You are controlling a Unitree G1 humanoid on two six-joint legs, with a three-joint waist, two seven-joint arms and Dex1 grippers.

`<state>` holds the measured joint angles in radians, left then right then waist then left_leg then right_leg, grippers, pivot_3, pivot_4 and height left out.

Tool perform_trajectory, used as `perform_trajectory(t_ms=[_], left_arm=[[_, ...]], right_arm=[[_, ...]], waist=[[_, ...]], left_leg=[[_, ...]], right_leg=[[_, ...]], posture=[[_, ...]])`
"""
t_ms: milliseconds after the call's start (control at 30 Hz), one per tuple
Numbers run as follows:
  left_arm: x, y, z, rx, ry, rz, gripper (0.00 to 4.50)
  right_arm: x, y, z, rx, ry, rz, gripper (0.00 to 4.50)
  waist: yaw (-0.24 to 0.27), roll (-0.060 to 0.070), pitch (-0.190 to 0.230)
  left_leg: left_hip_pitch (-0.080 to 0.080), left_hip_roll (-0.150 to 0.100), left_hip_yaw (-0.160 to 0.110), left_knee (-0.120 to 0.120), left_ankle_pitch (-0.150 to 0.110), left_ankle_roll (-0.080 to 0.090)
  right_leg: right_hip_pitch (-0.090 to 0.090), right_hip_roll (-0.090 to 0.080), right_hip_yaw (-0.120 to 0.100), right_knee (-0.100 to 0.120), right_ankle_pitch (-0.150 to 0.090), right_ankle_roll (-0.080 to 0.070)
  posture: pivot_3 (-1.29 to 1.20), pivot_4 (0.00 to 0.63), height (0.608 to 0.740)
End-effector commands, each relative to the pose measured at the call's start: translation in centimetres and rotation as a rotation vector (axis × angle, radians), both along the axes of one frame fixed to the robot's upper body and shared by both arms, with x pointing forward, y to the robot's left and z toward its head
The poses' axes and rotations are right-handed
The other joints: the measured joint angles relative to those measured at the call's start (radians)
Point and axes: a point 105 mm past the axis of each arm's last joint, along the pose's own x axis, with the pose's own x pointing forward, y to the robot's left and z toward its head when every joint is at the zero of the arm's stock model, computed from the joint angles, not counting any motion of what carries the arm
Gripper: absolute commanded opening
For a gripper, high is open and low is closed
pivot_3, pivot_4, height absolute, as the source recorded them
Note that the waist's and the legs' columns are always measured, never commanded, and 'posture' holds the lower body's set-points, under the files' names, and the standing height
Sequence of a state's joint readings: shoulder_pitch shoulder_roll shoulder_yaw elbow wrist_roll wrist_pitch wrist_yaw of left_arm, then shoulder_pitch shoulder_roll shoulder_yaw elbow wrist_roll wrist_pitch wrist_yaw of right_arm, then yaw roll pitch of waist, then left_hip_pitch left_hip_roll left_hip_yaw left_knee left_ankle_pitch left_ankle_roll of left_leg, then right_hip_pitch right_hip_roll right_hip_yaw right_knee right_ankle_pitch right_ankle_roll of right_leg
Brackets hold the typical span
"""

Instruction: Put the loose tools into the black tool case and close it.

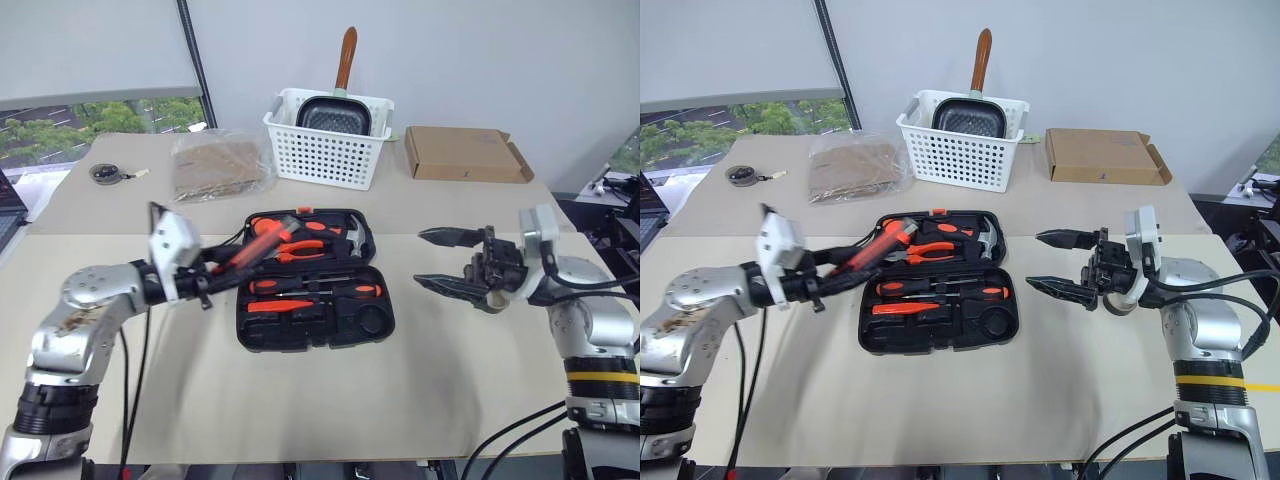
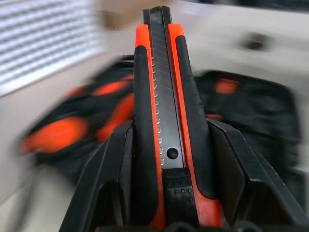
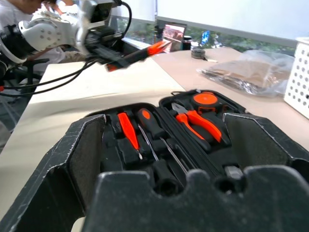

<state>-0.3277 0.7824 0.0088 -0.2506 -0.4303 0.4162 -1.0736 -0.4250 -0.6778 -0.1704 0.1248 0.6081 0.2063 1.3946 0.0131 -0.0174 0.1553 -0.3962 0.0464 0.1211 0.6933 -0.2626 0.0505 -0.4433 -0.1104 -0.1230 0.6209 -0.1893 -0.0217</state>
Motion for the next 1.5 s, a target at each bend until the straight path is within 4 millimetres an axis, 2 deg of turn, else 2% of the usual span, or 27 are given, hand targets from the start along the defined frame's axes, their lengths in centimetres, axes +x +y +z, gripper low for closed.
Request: perform_trajectory(t_ms=[33,167,333,733,1133,1200,1267,1367,1500], left_arm=[[-1.5,-3.1,-1.2,0.136,-0.044,-0.191,1.79],[-2.0,-4.7,-3.0,0.221,-0.012,-0.287,1.79],[-1.8,-4.6,-3.9,0.308,0.006,-0.297,1.79],[-0.3,-3.8,-4.7,0.397,0.009,-0.228,1.79],[-0.3,-3.9,-5.0,0.389,0.055,-0.226,1.79],[0.4,-4.0,-4.9,0.365,0.038,-0.198,2.78],[0.9,-4.0,-4.7,0.347,0.008,-0.176,3.28],[1.3,-4.1,-4.2,0.304,-0.016,-0.161,4.38],[1.4,-4.2,-2.5,0.202,-0.042,-0.152,4.48]], right_arm=[[-0.6,-0.6,0.5,-0.026,-0.046,-0.008,4.50],[-1.8,-1.5,-1.0,-0.111,-0.009,-0.005,4.50],[-2.9,-2.3,-2.0,-0.174,0.011,-0.004,4.50],[-3.4,-2.0,-2.5,-0.189,0.006,0.005,4.50],[-3.2,-1.2,-2.4,-0.182,-0.001,0.012,4.50],[-3.2,-1.2,-2.4,-0.182,-0.003,0.010,4.50],[-3.2,-1.2,-2.4,-0.182,-0.003,0.008,4.50],[-3.3,-1.2,-2.3,-0.183,-0.003,0.005,4.50],[-3.3,-1.2,-2.3,-0.184,-0.003,0.003,4.50]], waist=[[0.000,0.001,0.000],[0.002,0.002,0.001],[0.005,0.002,0.001],[0.005,0.002,0.001],[0.005,0.002,0.001],[0.006,0.002,0.001],[0.008,0.002,0.001],[0.010,0.002,0.001],[0.011,0.002,0.001]], left_leg=[[0.000,0.000,0.000,0.000,0.000,0.000],[0.000,0.001,-0.001,0.000,0.000,0.001],[0.000,0.001,-0.002,0.001,0.000,0.001],[0.000,0.001,-0.003,0.001,0.000,0.002],[-0.001,0.001,-0.003,0.001,0.000,0.003],[0.000,0.001,-0.003,0.001,0.000,0.003],[0.000,0.001,-0.003,0.001,0.000,0.003],[0.000,0.000,-0.003,0.001,0.000,0.003],[0.000,0.000,-0.003,0.001,0.000,0.003]], right_leg=[[0.000,0.000,0.000,0.000,0.000,0.000],[0.000,0.001,0.000,0.000,0.000,0.000],[0.000,0.002,0.000,0.000,0.000,0.000],[0.001,0.002,0.000,-0.001,0.000,0.001],[0.002,0.002,0.000,-0.003,0.000,0.001],[0.002,0.002,0.000,-0.003,0.000,0.001],[0.002,0.002,0.000,-0.002,0.000,0.001],[0.002,0.002,0.000,-0.003,0.000,0.001],[0.003,0.002,0.000,-0.003,0.000,0.001]], posture=[[0.00,0.150,0.700],[0.00,0.150,0.700],[0.00,0.150,0.700],[0.00,0.150,0.700],[0.00,0.150,0.700],[0.00,0.150,0.700],[0.00,0.150,0.700],[0.00,0.150,0.700],[0.00,0.150,0.700]])
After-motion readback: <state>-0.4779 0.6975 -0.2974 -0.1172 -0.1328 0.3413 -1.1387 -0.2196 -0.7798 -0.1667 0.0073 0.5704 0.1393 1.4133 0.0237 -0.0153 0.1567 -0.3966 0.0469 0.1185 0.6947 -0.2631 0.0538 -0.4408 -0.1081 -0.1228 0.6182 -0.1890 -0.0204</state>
